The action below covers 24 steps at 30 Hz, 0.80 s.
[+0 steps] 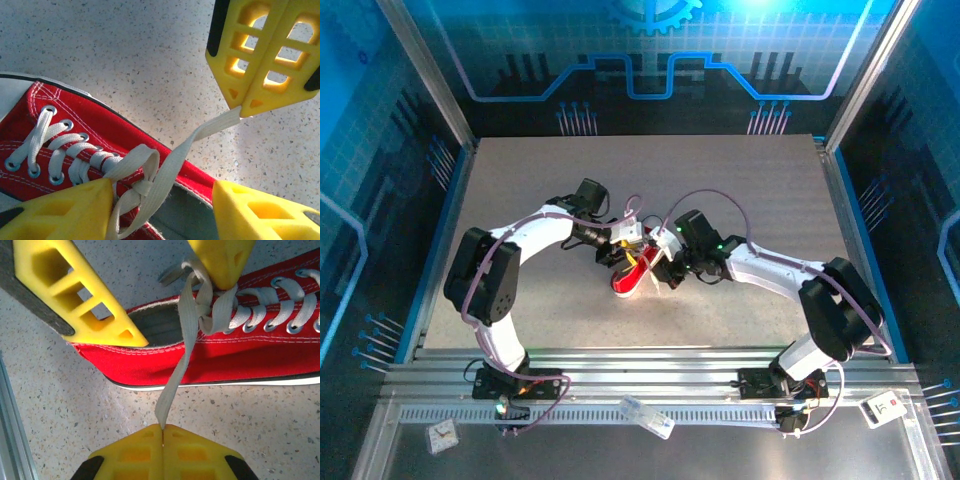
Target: Tie the shoes
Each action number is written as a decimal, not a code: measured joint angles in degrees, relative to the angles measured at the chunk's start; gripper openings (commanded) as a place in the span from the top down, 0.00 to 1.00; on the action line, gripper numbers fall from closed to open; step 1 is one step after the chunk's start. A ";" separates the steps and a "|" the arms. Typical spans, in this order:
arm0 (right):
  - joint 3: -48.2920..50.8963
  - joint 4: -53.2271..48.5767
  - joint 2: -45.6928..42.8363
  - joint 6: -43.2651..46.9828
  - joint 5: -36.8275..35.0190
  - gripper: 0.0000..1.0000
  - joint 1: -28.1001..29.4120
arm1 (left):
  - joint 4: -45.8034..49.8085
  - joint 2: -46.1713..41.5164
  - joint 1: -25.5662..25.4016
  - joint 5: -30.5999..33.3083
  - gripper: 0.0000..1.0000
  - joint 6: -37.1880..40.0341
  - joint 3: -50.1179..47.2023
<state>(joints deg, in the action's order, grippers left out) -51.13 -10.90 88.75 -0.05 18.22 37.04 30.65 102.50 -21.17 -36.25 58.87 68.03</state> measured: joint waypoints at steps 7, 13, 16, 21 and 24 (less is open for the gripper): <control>0.00 -0.13 1.07 0.00 -0.20 1.00 0.00 | -0.09 0.00 0.39 0.46 0.49 -0.44 0.00; 0.00 -0.24 1.97 -0.07 -0.17 1.00 0.00 | -0.09 0.00 1.07 0.42 0.52 -1.11 0.00; -0.04 -0.24 2.62 -0.28 -0.17 1.00 0.00 | -0.74 0.00 1.07 0.42 0.43 -1.92 -0.07; -0.09 -0.24 2.71 -0.42 -0.17 1.00 0.00 | -2.51 0.00 1.09 0.42 0.42 -2.40 -0.42; -0.09 -0.26 2.71 -0.42 -0.17 1.00 0.00 | -2.89 0.00 1.14 0.42 0.45 -2.58 -0.39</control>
<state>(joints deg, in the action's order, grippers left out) -51.22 -11.16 91.46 -0.47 18.04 37.04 27.77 102.50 -20.03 -35.83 56.29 67.64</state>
